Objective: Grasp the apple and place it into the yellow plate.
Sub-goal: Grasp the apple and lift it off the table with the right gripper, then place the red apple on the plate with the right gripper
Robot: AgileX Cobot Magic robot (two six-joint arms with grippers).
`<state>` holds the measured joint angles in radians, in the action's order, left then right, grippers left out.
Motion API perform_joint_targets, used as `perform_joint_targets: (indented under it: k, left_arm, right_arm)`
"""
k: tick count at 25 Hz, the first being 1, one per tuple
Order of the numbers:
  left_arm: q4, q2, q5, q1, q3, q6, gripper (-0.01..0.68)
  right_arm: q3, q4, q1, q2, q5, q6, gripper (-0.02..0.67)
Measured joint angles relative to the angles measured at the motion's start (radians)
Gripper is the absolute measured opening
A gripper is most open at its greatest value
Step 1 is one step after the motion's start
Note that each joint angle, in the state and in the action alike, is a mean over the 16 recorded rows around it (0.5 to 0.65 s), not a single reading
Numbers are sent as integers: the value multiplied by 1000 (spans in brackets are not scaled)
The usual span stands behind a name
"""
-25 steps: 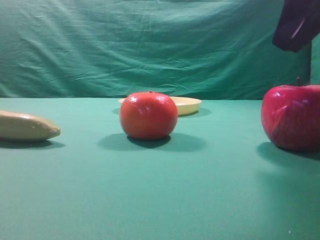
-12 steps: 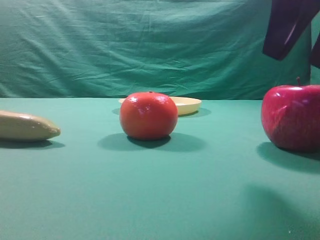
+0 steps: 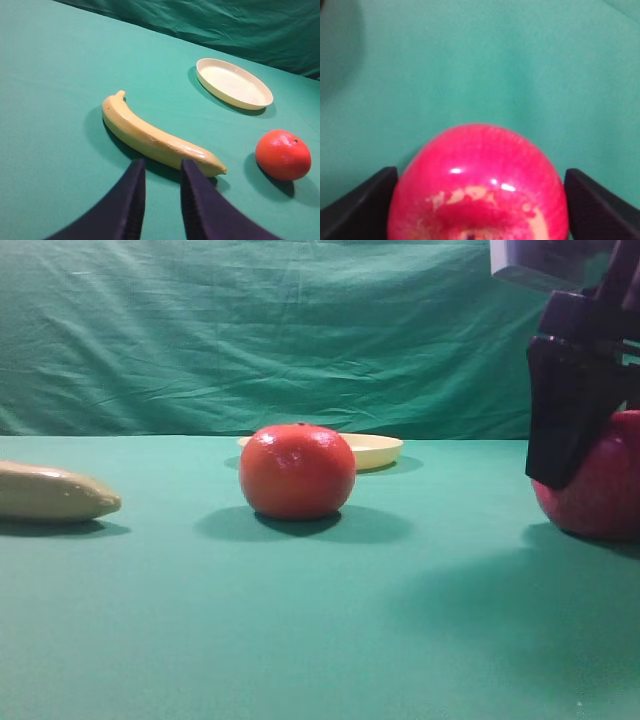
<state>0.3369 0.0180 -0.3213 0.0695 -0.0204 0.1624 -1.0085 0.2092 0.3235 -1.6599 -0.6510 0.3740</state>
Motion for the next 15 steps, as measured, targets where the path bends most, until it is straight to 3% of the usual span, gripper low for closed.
perform_joint_targets:
  k: [15]
  left_arm:
    - [0, 0, 0, 0, 0, 0, 157]
  right_arm:
    - [-673, -2, 16, -269, -109, 6, 507]
